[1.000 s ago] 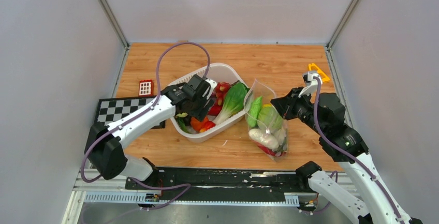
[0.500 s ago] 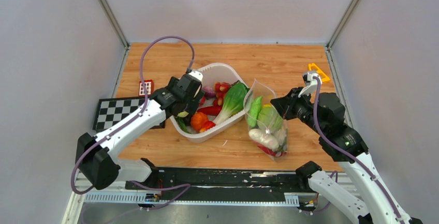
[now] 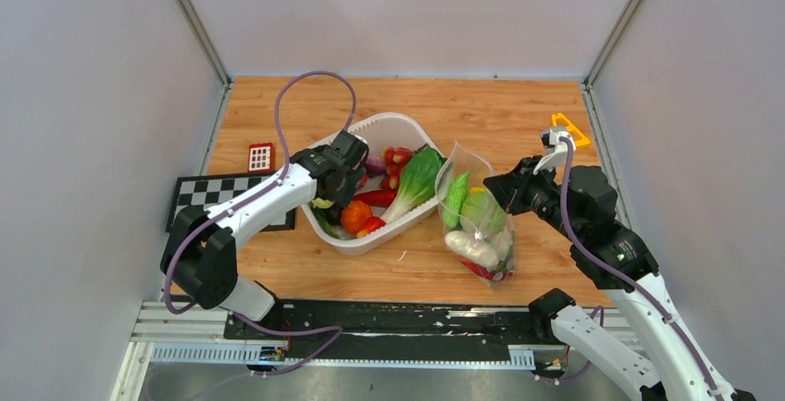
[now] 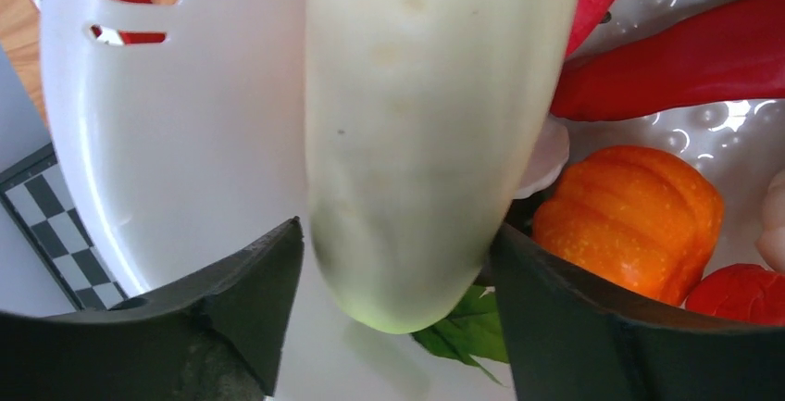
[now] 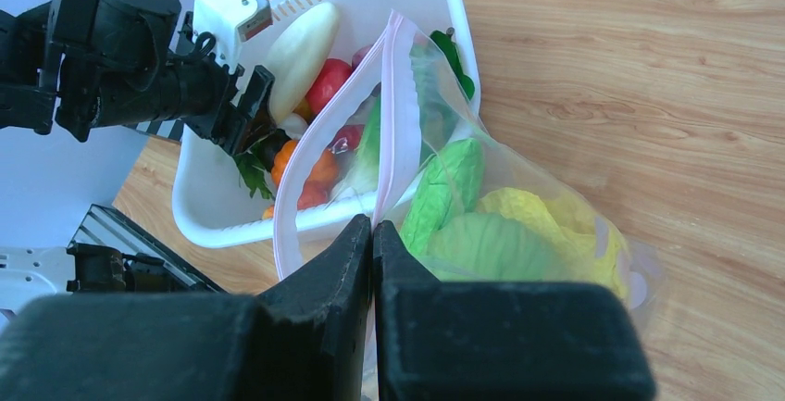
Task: Place the food in the zip-top bag and seal the zipper
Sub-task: Adjust the fake vegetable in the bin, then pick up the fake vegetable from the bin.
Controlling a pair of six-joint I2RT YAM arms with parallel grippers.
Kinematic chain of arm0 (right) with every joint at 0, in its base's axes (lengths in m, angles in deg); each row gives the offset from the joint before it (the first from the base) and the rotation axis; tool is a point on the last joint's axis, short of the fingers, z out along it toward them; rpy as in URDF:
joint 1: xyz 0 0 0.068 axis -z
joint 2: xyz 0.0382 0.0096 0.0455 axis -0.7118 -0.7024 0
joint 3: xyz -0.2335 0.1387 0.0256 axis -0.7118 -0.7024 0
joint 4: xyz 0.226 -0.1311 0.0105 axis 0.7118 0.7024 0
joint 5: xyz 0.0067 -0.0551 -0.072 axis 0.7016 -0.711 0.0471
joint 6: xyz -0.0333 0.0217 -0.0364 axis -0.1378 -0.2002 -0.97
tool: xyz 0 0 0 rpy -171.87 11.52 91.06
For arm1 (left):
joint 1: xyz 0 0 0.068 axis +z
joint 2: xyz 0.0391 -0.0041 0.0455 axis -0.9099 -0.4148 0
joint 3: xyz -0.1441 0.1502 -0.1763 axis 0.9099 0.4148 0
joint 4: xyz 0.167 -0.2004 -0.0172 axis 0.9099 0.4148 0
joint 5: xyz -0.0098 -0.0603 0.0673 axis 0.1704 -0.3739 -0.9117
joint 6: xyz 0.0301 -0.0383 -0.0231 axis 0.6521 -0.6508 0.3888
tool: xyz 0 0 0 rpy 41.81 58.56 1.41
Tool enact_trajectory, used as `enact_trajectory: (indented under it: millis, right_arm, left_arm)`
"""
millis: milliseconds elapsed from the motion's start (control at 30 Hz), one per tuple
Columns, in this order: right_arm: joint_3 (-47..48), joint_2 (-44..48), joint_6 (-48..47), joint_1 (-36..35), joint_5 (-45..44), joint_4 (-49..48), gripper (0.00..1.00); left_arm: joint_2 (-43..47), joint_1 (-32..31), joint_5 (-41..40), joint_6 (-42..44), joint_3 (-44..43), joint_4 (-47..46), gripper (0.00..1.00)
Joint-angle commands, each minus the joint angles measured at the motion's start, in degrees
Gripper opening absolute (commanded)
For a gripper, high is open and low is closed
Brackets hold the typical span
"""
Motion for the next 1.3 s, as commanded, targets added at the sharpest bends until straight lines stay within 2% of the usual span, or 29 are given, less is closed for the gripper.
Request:
enact_trajectory:
  millis: [0,67,167,333,433,633,767,1067,1267]
  right_arm:
    - [-0.22,0.82,0.66,-0.15,0.00,-2.55,0.06]
    - [-0.03,0.78,0.59,-0.14,0.02,-2.40,0.06]
    - [-0.11,0.73,0.51,-0.21,0.06,-2.42,0.06]
    - [-0.26,0.40,0.64,-0.19,0.32,-2.85,0.06]
    - [-0.44,0.25,0.82,-0.19,0.57,-3.18,0.06]
    - [-0.50,-0.19,1.11,-0.19,1.13,-3.82,0.06]
    - [-0.30,-0.73,0.93,-0.19,1.18,-4.04,0.06]
    - [-0.38,-1.38,0.96,-0.23,1.57,-4.70,0.06]
    - [-0.19,-1.64,0.79,-0.19,1.61,-4.75,0.06]
  left_arm:
    - [-0.46,0.47,2.11,-0.61,-0.93,-3.16,0.69]
    - [0.20,0.51,3.61,-0.93,-1.19,-3.07,0.53]
    - [4.71,0.51,10.79,0.34,-1.07,-4.72,0.42]
    - [11.81,0.47,26.79,-0.39,-0.79,-10.44,0.39]
    - [11.78,0.48,33.04,-3.59,-0.60,-13.17,0.40]
    - [5.43,0.28,42.09,-7.08,1.51,-14.93,0.48]
    - [4.82,-0.08,39.87,-7.15,2.25,-14.55,0.74]
    - [8.31,-0.13,29.03,-2.76,-1.17,-8.32,0.81]
    - [5.80,-0.12,33.87,-0.56,0.97,-6.97,0.82]
